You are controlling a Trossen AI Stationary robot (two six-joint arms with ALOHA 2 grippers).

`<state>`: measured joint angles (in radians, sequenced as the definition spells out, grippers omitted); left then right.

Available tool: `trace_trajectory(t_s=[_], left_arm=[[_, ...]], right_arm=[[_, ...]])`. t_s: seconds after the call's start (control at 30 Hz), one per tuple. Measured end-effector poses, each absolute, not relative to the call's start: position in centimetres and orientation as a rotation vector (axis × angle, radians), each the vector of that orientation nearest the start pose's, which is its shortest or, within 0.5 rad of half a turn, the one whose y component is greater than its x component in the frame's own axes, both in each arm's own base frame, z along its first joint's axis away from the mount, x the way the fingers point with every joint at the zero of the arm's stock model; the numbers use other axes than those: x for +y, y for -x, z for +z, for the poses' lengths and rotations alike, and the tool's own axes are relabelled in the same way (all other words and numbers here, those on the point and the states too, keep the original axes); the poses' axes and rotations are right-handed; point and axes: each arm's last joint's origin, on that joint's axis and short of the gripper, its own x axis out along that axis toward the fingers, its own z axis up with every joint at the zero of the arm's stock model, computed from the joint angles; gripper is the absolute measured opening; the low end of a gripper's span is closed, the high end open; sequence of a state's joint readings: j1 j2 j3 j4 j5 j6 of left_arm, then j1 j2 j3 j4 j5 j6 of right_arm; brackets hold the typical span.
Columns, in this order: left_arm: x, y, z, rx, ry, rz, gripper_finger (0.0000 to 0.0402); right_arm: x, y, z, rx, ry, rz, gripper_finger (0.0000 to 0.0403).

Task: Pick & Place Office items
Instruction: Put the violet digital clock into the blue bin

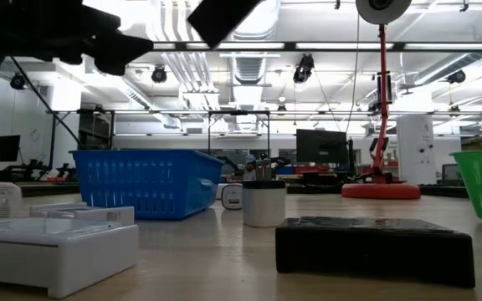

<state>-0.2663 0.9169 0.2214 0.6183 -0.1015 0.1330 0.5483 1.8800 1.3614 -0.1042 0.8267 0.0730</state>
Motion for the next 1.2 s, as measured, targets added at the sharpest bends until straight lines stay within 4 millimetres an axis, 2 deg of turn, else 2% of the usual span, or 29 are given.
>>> trace_trajectory(t_s=[0.27,0.5,0.67,0.87,1.2], left_arm=[[-4.8,-18.2,19.7,0.053,-0.133,-0.207,0.0346],[-5.0,-19.4,19.0,0.034,-0.138,-0.203,0.0346],[-5.0,-20.5,18.6,-0.012,-0.145,-0.184,0.0346],[-4.6,-21.8,17.9,0.013,-0.144,-0.162,0.0346],[-5.0,-23.5,18.0,0.026,-0.153,-0.184,0.0346]], right_arm=[[15.5,-36.6,20.9,0.22,0.283,-0.201,0.0052],[12.5,-35.9,19.9,0.05,0.271,-0.198,0.0052],[11.8,-35.9,19.5,0.031,0.252,-0.14,0.0052],[11.5,-36.1,19.7,-0.002,0.259,-0.109,0.0052],[9.4,-36.9,19.6,-0.005,0.23,-0.083,0.0052]])
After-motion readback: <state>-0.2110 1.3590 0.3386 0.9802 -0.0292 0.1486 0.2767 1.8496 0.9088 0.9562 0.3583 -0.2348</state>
